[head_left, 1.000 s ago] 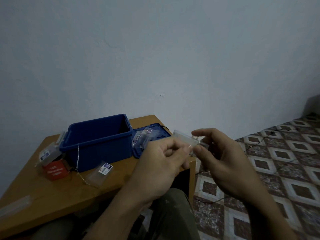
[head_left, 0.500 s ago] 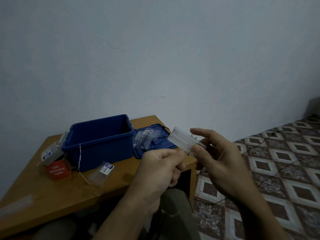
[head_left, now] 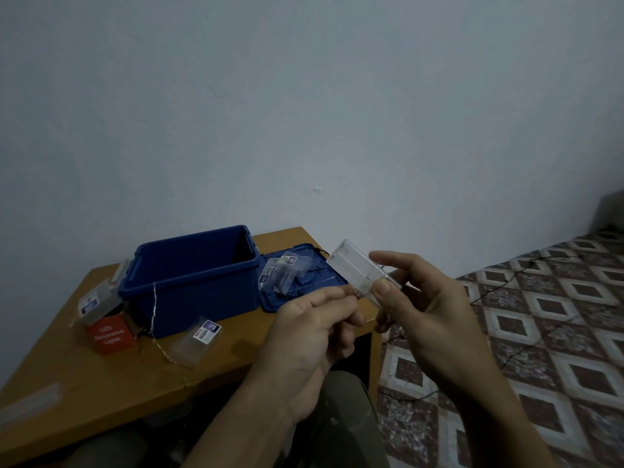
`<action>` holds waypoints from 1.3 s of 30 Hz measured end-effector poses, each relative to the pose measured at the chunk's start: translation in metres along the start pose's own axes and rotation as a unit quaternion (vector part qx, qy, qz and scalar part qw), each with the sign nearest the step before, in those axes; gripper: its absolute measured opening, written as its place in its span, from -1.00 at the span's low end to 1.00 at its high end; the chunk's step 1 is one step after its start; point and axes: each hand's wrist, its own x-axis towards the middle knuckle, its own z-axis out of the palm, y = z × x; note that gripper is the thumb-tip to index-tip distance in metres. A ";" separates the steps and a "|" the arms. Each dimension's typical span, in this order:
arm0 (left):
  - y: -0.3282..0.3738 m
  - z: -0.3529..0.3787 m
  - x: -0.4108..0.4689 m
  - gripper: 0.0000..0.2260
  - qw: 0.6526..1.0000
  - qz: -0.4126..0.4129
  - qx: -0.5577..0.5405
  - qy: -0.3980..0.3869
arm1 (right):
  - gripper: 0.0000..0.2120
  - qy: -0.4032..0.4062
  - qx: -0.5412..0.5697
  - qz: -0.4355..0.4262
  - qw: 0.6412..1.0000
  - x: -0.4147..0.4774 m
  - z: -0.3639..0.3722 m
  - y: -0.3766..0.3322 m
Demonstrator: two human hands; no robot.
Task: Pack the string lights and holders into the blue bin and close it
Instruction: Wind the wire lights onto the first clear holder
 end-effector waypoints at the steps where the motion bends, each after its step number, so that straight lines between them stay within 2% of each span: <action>1: -0.001 0.000 0.000 -0.87 1.000 0.005 0.010 0.000 | -0.75 0.000 -0.002 0.001 1.000 0.000 0.000 0.000; 6: -0.002 -0.004 0.001 -0.87 0.993 0.047 0.109 -0.015 | -0.75 -0.004 0.003 0.003 1.000 0.000 -0.001 0.000; 10: 0.001 -0.008 0.002 -0.86 0.983 0.050 0.168 -0.053 | -0.76 -0.007 -0.002 0.006 1.000 0.000 -0.002 -0.001; 18: 0.003 -0.020 0.007 -0.83 0.968 0.064 0.222 -0.100 | -0.72 -0.020 0.022 0.037 0.999 -0.001 -0.004 -0.003; 23: 0.004 -0.026 0.007 -0.80 0.966 0.047 0.213 -0.137 | -0.72 -0.022 0.025 0.047 0.998 0.001 -0.008 -0.001; 29: 0.002 -0.027 0.008 -0.78 0.968 0.039 0.209 -0.136 | -0.75 -0.033 0.013 0.050 0.998 0.000 -0.009 0.000; 35: 0.000 -0.027 0.014 -0.81 0.970 0.042 0.206 -0.118 | -0.79 -0.047 0.071 0.069 0.994 0.000 -0.006 -0.001; 39: 0.004 -0.032 0.017 -0.75 0.957 0.036 0.255 -0.134 | -0.64 -0.094 0.158 0.097 0.978 -0.001 -0.010 -0.001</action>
